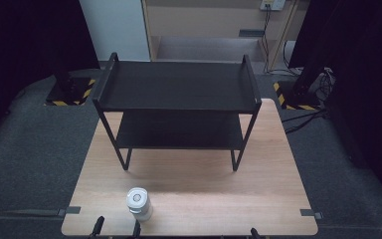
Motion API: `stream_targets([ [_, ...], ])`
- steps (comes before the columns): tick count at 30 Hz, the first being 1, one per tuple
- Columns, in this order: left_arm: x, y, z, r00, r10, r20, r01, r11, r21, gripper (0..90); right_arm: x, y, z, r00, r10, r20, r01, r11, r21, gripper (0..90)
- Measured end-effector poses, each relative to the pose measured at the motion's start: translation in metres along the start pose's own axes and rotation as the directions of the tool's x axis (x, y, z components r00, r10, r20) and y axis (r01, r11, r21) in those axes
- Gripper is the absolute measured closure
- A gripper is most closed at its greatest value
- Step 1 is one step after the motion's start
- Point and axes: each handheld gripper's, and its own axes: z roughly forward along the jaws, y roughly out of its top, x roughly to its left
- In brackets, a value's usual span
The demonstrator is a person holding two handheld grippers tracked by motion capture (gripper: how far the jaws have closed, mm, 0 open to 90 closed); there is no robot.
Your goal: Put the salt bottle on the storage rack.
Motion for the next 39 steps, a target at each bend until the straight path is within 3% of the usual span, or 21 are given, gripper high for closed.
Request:
stream_targets([
  [12,-0.015,-0.002,0.017,1.0,0.004,0.007,-0.004,1.0,0.009,0.0,-0.004,-0.001,-0.002,0.9999,0.007,0.01,-0.007,1.0,-0.002,5.2],
  [28,-0.021,-0.016,0.06,0.9999,-0.011,-0.012,0.012,0.9959,0.09,3.2,-0.009,-0.005,0.0,0.9994,0.013,0.032,-0.014,1.0,0.022,5.2],
  [32,-0.019,-0.018,0.064,0.9998,-0.007,-0.018,0.009,0.9954,0.095,7.1,-0.01,-0.006,0.001,0.9994,0.011,0.033,-0.012,1.0,0.027,5.2],
  [36,-0.016,-0.019,0.064,1.0,0.003,0.005,-0.003,0.9951,0.099,15.5,-0.011,-0.006,0.002,0.9994,0.012,0.033,-0.013,0.999,0.031,5.2],
  [39,-0.012,-0.019,0.062,0.9996,0.006,0.027,-0.008,0.996,0.089,28.9,-0.011,-0.006,0.003,0.9994,0.011,0.033,-0.012,0.999,0.032,5.2],
])
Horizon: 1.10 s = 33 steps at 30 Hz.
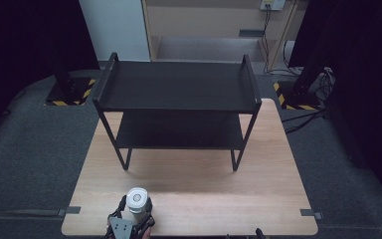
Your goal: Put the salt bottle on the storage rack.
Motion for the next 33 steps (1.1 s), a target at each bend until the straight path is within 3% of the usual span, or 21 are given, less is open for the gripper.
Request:
stream_targets([
  [9,0.003,0.003,0.001,0.9999,0.006,0.012,-0.007,0.9999,0.009,30.5,0.001,0.0,0.001,1.0,-0.002,-0.002,0.002,1.0,0.004,5.3],
  [13,0.009,0.014,0.001,0.9996,-0.006,0.028,0.005,0.9993,0.037,30.6,0.001,0.001,0.0,1.0,-0.004,-0.004,0.004,1.0,0.005,5.5],
  [17,0.011,0.03,-0.002,0.9994,0.011,0.033,-0.011,0.9998,0.016,30.6,0.002,0.002,-0.001,1.0,-0.005,-0.004,0.005,1.0,0.001,5.6],
  [24,0.015,0.074,-0.001,0.9988,-0.006,0.049,0.008,0.9991,-0.041,30.6,0.003,0.005,-0.002,1.0,-0.004,0.004,0.004,1.0,-0.018,5.7],
  [33,0.015,0.124,0.007,0.9971,-0.004,0.076,0.009,0.9977,-0.067,30.6,0.001,0.011,-0.004,0.9999,-0.009,0.015,0.009,0.999,-0.035,5.8],
])
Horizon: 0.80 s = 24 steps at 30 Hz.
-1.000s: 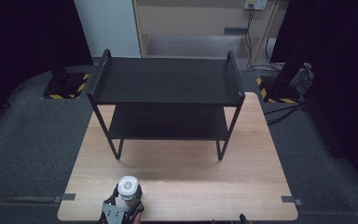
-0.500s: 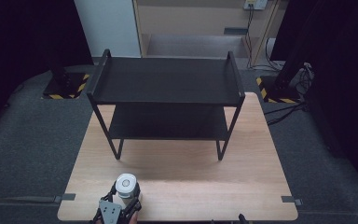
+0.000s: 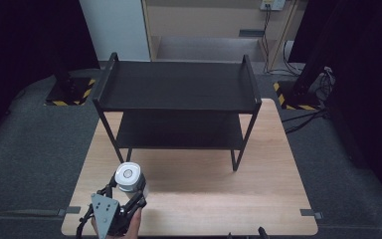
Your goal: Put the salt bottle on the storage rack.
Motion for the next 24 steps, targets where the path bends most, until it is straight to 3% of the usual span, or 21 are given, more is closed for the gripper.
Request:
stream_targets([
  [8,-0.002,0.024,0.01,0.9991,0.015,0.04,-0.015,0.9999,0.003,30.6,0.0,0.004,0.0,1.0,0.003,0.005,-0.003,1.0,-0.009,5.8],
  [14,0.0,0.036,0.019,0.9975,-0.007,0.071,0.006,0.9996,0.026,30.6,0.0,0.006,0.0,1.0,0.002,0.004,-0.002,1.0,-0.009,5.9],
  [24,0.001,0.047,0.045,0.9972,-0.005,0.075,0.003,0.9997,0.025,30.6,-0.003,0.007,0.003,0.9999,0.003,0.011,-0.003,1.0,-0.008,6.0],
])
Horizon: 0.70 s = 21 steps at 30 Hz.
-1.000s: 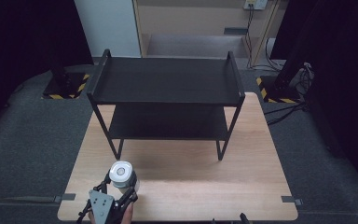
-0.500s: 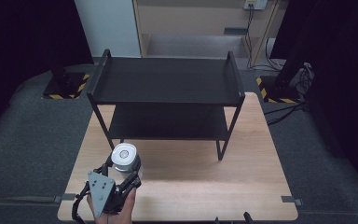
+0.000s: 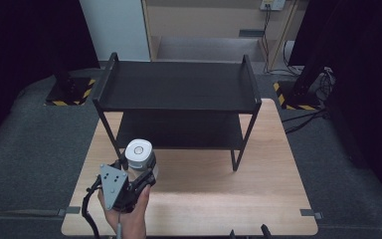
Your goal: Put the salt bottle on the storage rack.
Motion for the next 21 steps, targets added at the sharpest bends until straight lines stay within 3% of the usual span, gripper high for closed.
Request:
stream_targets([
  [21,0.022,0.014,0.071,0.9996,-0.007,-0.026,0.008,0.999,0.043,30.6,-0.008,0.004,0.012,0.9993,0.005,0.038,-0.005,1.0,0.003,6.0],
])
